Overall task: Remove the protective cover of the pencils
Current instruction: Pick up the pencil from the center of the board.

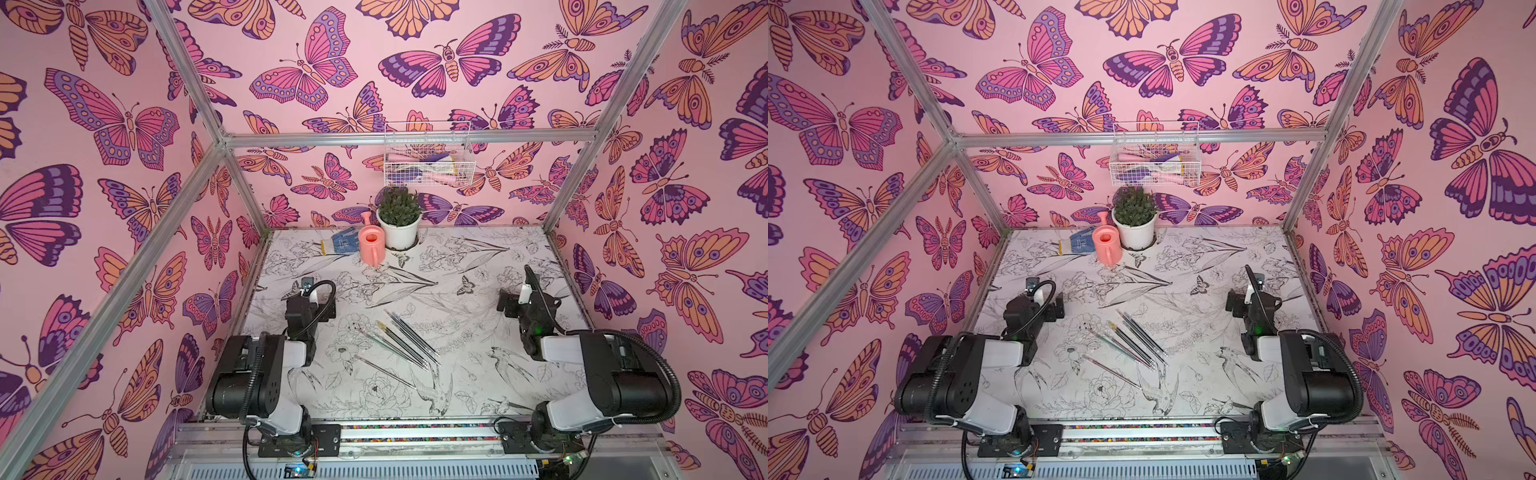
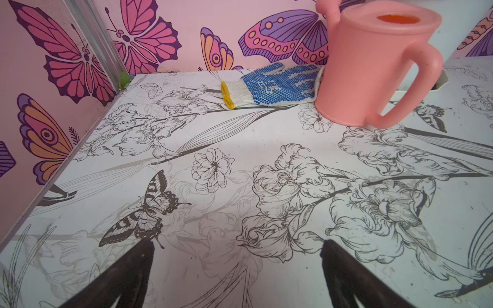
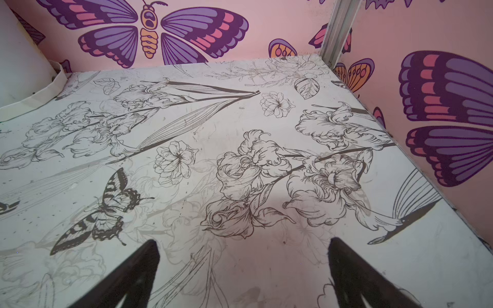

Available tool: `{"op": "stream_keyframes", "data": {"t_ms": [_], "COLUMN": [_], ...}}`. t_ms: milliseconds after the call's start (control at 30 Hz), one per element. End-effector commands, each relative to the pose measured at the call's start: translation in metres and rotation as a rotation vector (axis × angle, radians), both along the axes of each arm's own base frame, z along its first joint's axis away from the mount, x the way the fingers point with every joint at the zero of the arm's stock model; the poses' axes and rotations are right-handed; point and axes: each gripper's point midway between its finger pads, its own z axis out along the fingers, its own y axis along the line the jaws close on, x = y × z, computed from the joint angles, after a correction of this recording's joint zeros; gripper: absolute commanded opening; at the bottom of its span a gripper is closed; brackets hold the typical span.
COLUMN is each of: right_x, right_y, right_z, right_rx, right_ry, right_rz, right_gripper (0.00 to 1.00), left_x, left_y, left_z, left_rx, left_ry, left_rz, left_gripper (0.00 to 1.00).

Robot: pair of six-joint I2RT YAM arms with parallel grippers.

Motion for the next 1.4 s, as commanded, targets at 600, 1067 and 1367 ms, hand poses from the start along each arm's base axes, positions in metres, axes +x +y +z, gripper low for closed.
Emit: {"op": "stream_keyframes", "data": {"t_ms": [600,1067,1367], "right_x": [0.005,0.006,-0.015], "right_y": [0.003,0.005,0.001], "right_z": [0.01,0.02,0.077], "right_rx": [0.013,0.008,0.219], "right_ry": [-0.025,-0.065,0.141], "right_rz": [0.005,0.009,-0.182], "right_gripper": [0.99,0.99,0.99], "left_x": [0.002,-0.001,-0.049], "left_y": [0.001,0.007,0.034], "left_z": [0.004,0.011,0.106], "left_rx": [-0.01,-0.012,-0.135], "left_ry": [-0.018,-0.047,-0.18], "left_rz": [0.0,0.042,0.237], "left_gripper": [0.98,0.98,0.98]}}
